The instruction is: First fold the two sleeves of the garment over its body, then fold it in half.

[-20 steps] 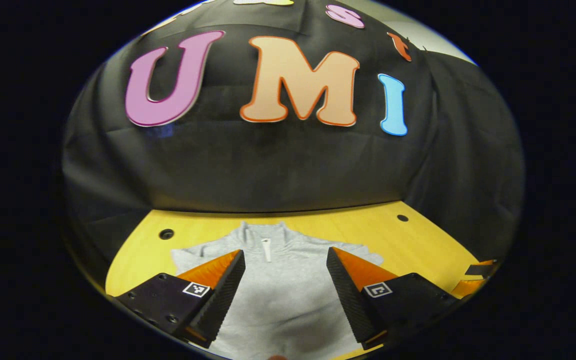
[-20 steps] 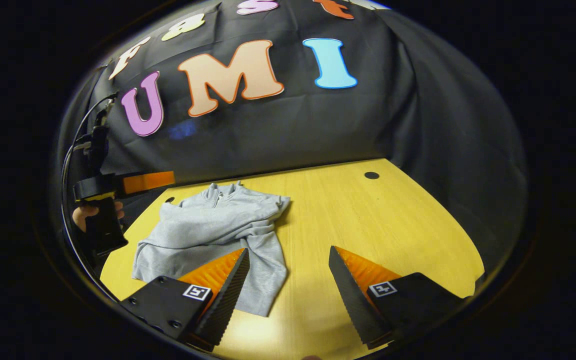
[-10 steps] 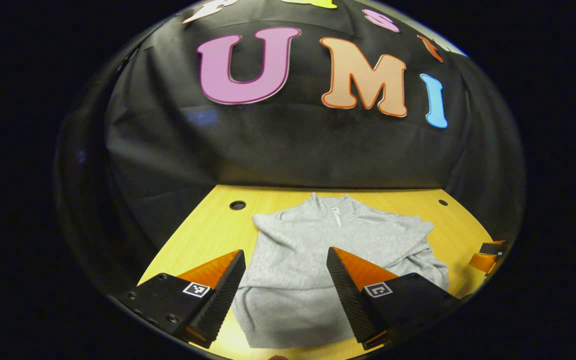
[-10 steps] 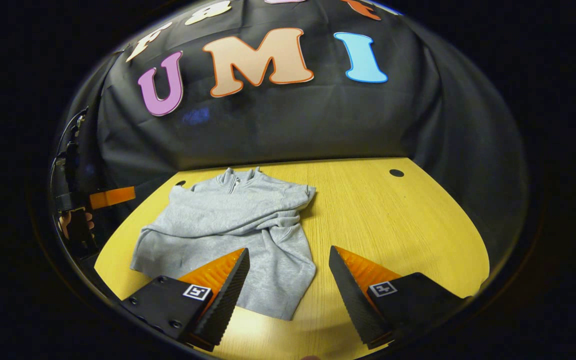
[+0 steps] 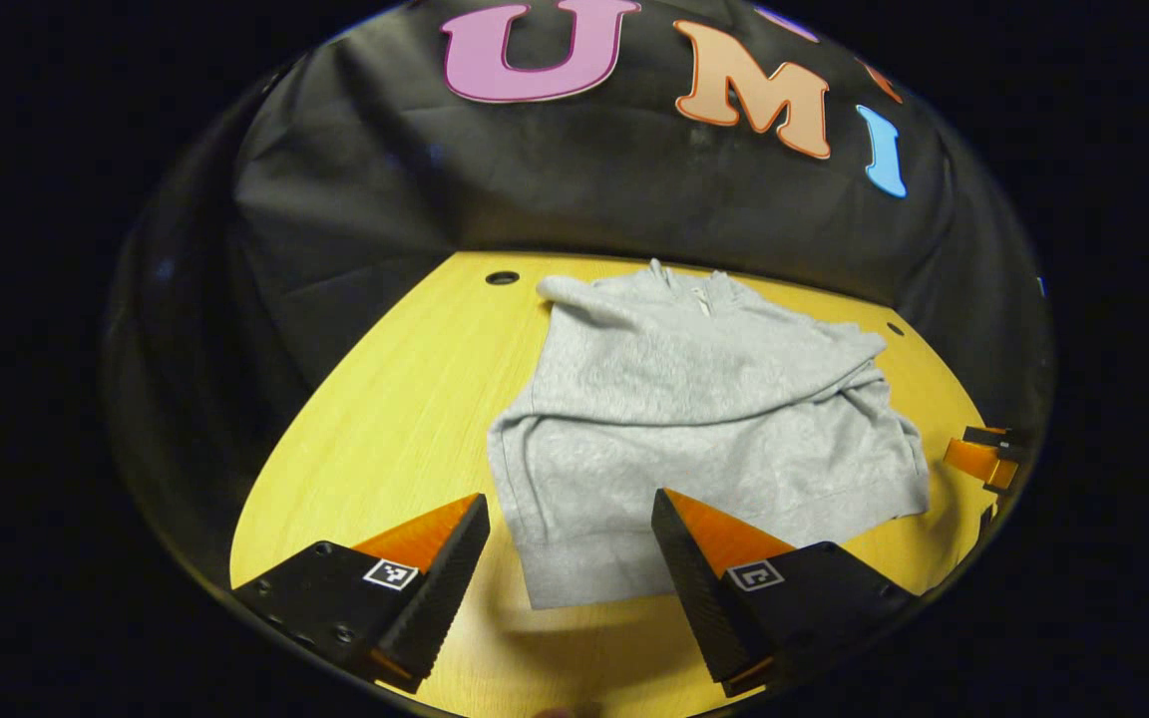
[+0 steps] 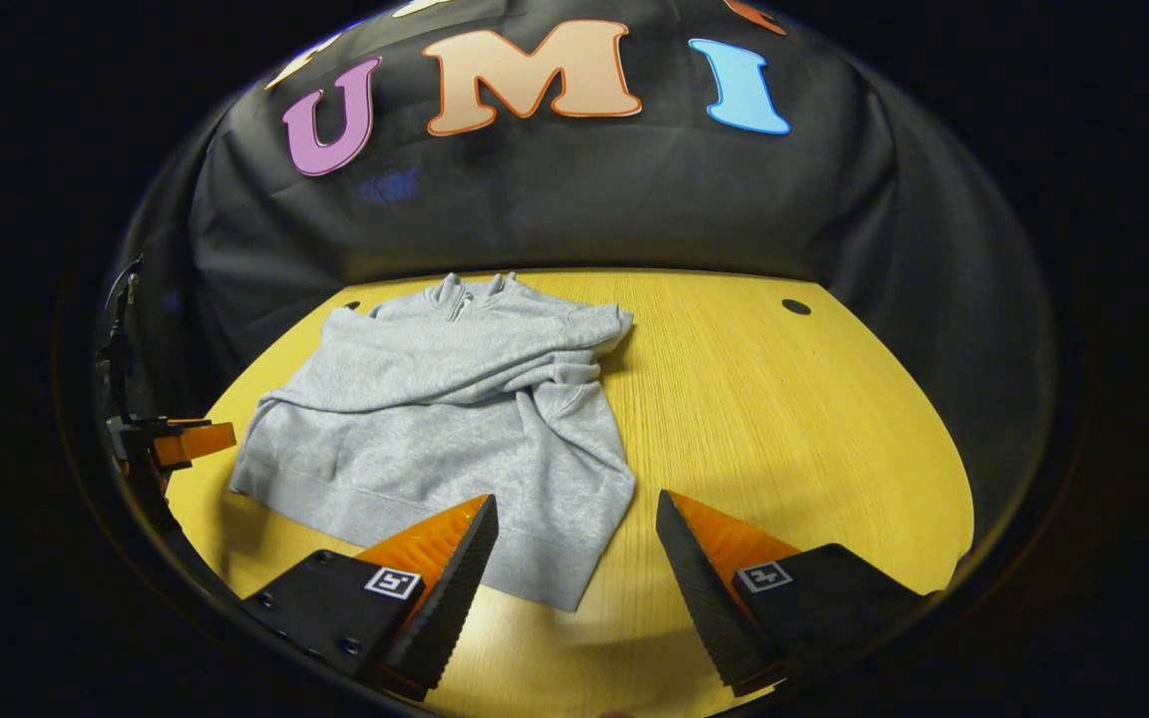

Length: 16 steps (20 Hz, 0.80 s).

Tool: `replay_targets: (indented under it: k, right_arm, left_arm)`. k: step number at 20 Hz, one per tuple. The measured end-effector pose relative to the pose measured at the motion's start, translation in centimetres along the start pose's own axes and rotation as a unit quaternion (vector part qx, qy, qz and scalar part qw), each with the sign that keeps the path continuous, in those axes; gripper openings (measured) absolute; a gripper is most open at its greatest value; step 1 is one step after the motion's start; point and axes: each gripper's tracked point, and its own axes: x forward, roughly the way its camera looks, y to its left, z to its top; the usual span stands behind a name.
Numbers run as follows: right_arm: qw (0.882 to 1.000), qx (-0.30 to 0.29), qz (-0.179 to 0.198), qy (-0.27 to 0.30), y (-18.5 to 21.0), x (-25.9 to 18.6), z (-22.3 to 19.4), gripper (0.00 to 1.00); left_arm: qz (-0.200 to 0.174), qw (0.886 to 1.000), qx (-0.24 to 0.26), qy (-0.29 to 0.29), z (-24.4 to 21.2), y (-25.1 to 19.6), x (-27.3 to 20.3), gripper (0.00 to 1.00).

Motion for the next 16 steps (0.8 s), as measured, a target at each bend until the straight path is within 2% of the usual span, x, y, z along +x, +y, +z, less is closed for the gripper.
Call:
replay_targets:
  k: [2, 3, 7, 8, 9, 10, 11, 12, 15, 16]
  right_arm:
    - [1.0, -0.002, -0.001, 0.012, 0.5, 0.6, -1.1, 0.96]
    - [1.0, -0.002, -0.003, 0.02, 0.7, 0.9, -1.6, 0.99]
    - [0.999, -0.014, -0.015, 0.046, 0.8, 2.0, -3.5, 0.99]
    - [0.998, -0.015, -0.017, 0.054, 0.9, 2.4, -4.1, 0.99]
    - [0.998, -0.014, -0.016, 0.062, 1.0, 2.5, -4.5, 0.96]
    - [0.997, -0.013, -0.015, 0.069, 1.2, 2.7, -4.8, 0.99]
    - [0.997, -0.014, -0.015, 0.076, 1.3, 2.9, -5.2, 0.96]
    - [0.997, -0.01, -0.01, 0.08, 1.5, 2.8, -5.4, 0.99]
    - [0.996, 0.005, -0.01, 0.083, 1.6, 2.8, -5.4, 0.98]
    - [0.996, 0.004, -0.008, 0.085, 1.5, 2.8, -5.5, 0.98]
  left_arm:
    - [0.003, 1.0, 0.0, 0.014, -1.2, 0.4, 0.7, 0.96]
    - [0.004, 1.0, -0.004, 0.02, -1.6, 0.5, 1.0, 0.96]
    - [-0.005, 0.999, -0.023, 0.043, -3.6, 0.1, 1.6, 0.96]
    - [0.003, 0.998, -0.019, 0.055, -4.3, 0.4, 1.4, 0.96]
    - [0.004, 0.999, -0.006, 0.04, -3.7, 0.6, 1.3, 0.98]
    - [0.002, 0.999, -0.001, 0.042, -3.9, 0.3, 2.0, 0.98]
    - [0.003, 0.999, 0.0, 0.046, -4.0, 0.2, 1.7, 0.94]
    - [0.002, 0.999, -0.002, 0.037, -3.7, 0.1, 1.8, 0.94]
    - [0.002, 1.0, -0.005, 0.031, -4.0, -0.1, 2.0, 0.91]
    - [0.0, 1.0, -0.006, 0.026, -3.8, -0.4, 2.0, 0.88]
